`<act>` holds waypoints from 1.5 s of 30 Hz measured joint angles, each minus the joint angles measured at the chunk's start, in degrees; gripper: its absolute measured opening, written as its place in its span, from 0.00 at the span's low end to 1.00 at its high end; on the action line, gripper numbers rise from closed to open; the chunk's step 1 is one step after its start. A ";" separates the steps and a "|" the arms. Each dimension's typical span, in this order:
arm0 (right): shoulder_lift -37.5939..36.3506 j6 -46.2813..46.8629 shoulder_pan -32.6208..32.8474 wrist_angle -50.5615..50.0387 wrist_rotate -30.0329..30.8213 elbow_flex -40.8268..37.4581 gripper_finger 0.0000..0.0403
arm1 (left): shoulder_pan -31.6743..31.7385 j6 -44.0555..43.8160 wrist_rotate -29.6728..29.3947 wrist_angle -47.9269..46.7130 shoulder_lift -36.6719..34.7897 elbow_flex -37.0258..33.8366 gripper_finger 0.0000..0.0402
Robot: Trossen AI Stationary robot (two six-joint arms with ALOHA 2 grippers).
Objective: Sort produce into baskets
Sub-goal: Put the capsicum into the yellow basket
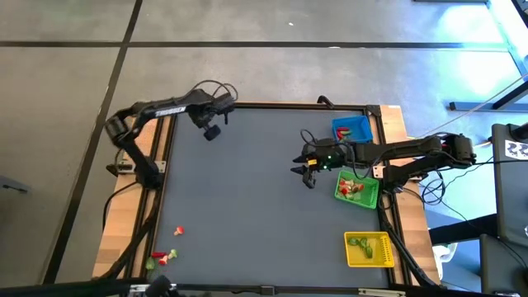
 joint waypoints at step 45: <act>0.29 -1.26 0.02 31.49 -12.73 0.02 0.33 | -40.24 1.20 20.97 61.04 -8.95 -0.46 0.02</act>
